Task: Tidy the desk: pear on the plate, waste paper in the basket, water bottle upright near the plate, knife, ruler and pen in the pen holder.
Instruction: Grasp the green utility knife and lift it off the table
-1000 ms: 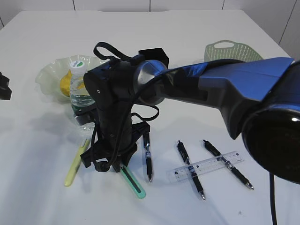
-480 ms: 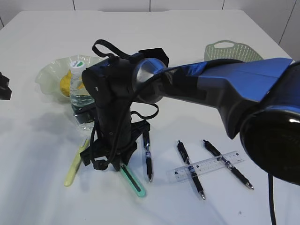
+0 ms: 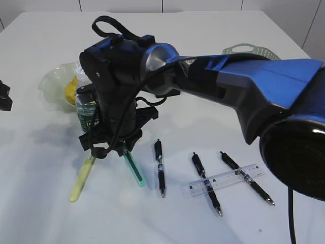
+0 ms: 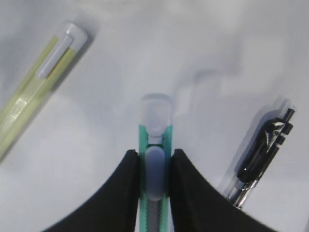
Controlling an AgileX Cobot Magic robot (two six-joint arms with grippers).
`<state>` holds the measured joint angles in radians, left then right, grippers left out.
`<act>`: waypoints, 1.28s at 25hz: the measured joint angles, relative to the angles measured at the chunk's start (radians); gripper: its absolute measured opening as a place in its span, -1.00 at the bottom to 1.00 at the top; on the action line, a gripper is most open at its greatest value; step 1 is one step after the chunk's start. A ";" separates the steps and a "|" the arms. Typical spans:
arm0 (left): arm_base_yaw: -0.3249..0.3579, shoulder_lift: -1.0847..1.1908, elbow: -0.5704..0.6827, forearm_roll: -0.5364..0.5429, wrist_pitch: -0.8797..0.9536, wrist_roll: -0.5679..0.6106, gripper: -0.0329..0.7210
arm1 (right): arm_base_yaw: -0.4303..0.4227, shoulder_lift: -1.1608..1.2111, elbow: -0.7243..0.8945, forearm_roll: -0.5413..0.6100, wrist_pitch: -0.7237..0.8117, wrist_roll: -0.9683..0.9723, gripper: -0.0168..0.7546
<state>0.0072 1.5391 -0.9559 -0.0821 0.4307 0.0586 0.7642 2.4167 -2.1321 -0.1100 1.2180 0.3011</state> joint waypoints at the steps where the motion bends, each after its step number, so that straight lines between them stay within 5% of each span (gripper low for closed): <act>1: 0.000 0.000 0.000 0.000 0.000 0.000 0.32 | 0.000 0.000 -0.004 -0.002 0.000 0.004 -0.59; 20: 0.000 0.000 0.000 0.000 0.006 0.000 0.32 | 0.000 -0.061 -0.006 0.006 0.004 0.022 -0.59; 32: 0.000 0.000 0.000 0.000 0.006 0.000 0.32 | 0.000 -0.120 -0.006 -0.116 0.009 0.038 -0.59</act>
<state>0.0072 1.5391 -0.9559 -0.0821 0.4363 0.0586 0.7642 2.2966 -2.1384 -0.2257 1.2271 0.3395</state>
